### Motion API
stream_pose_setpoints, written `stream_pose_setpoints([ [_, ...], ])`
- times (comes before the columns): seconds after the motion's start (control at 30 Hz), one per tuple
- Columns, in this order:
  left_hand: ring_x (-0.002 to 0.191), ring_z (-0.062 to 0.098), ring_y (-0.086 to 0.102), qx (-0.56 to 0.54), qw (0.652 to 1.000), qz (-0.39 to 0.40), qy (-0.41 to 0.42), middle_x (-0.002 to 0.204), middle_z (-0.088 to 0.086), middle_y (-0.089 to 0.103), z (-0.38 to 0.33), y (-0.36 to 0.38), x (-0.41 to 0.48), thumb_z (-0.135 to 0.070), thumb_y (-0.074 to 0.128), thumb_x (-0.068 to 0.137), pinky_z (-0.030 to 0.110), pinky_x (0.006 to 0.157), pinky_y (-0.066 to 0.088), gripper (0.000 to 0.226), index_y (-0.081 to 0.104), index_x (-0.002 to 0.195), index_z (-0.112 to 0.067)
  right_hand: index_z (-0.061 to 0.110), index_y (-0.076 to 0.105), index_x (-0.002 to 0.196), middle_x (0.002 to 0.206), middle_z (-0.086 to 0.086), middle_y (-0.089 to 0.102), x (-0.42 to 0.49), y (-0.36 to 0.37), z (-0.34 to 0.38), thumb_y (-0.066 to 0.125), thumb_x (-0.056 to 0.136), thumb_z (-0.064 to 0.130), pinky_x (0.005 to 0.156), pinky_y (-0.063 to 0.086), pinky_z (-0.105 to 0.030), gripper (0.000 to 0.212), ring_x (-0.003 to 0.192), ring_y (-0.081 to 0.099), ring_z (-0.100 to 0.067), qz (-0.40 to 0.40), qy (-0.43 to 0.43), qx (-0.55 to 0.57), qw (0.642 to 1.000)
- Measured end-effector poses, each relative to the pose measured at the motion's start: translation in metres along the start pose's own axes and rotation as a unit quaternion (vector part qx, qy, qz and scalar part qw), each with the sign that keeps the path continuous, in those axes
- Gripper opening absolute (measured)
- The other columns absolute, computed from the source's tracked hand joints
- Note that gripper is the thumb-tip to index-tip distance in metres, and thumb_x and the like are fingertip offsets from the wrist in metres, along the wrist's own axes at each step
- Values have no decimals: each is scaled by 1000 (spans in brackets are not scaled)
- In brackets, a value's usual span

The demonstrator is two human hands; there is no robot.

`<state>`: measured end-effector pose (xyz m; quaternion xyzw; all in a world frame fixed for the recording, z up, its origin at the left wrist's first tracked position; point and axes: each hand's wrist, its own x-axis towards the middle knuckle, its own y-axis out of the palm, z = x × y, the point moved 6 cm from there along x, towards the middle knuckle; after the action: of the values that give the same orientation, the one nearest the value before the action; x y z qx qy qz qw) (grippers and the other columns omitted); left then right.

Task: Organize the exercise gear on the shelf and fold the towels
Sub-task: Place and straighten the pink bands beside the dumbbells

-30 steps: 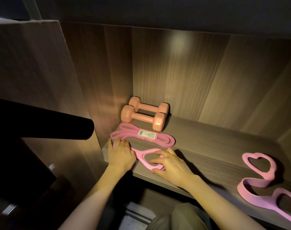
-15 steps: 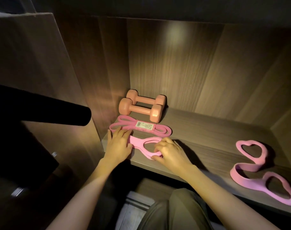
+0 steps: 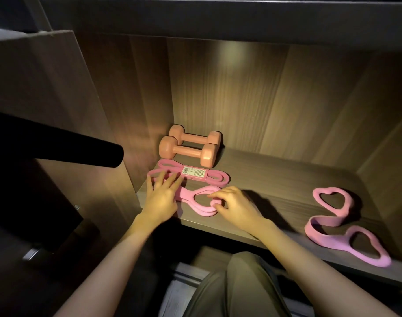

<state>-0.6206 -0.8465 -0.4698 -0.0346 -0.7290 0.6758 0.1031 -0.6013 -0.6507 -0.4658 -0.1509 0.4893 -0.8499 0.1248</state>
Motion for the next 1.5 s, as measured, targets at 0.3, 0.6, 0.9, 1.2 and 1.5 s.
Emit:
stream_pose_setpoints([
  [0.3, 144, 20, 18, -85, 993, -11, 81, 154, -3, 30, -93, -33, -7, -19, 47, 92, 45, 118, 10, 59, 29, 148, -27, 37, 59, 123, 124, 14, 59, -71, -94, -34, 56, 94, 32, 97, 41, -29, 29, 120, 48, -6, -49, 60, -43, 996],
  [0.6, 135, 25, 34, -141, 964, 74, 215, 151, 1, 33, -249, 3, -21, -20, 44, 92, 37, 107, 35, 57, 30, 147, -28, 20, 67, 117, 102, 3, 69, -190, -145, -133, 61, 90, 21, 82, 53, -29, 28, 89, 63, -11, -77, 251, -87, 961],
  [0.9, 131, 29, 39, -120, 946, 108, 280, 152, -1, 26, -327, 38, -16, -19, 46, 95, 44, 100, 43, 47, 42, 139, -35, 13, 60, 124, 120, -6, 64, -243, -130, -206, 59, 93, 19, 100, 46, -35, 32, 114, 58, -23, -61, 345, -40, 936],
  [1.2, 120, 24, 46, -77, 961, 76, 255, 133, 3, 42, -302, 38, -3, -41, 47, 96, 40, 91, 46, 45, 48, 133, -17, 16, 63, 104, 109, -5, 63, -244, -122, -217, 59, 93, 25, 100, 37, -34, 15, 115, 49, -24, -81, 382, -46, 920],
  [1.5, 109, 24, 53, -134, 969, 79, 191, 112, 5, 56, -238, 29, -9, -48, 56, 89, 39, 84, 49, 44, 59, 122, -19, 12, 54, 114, 109, -6, 61, -218, -130, -171, 62, 91, 15, 71, 50, -19, 24, 81, 60, -9, -145, 349, 22, 926],
])
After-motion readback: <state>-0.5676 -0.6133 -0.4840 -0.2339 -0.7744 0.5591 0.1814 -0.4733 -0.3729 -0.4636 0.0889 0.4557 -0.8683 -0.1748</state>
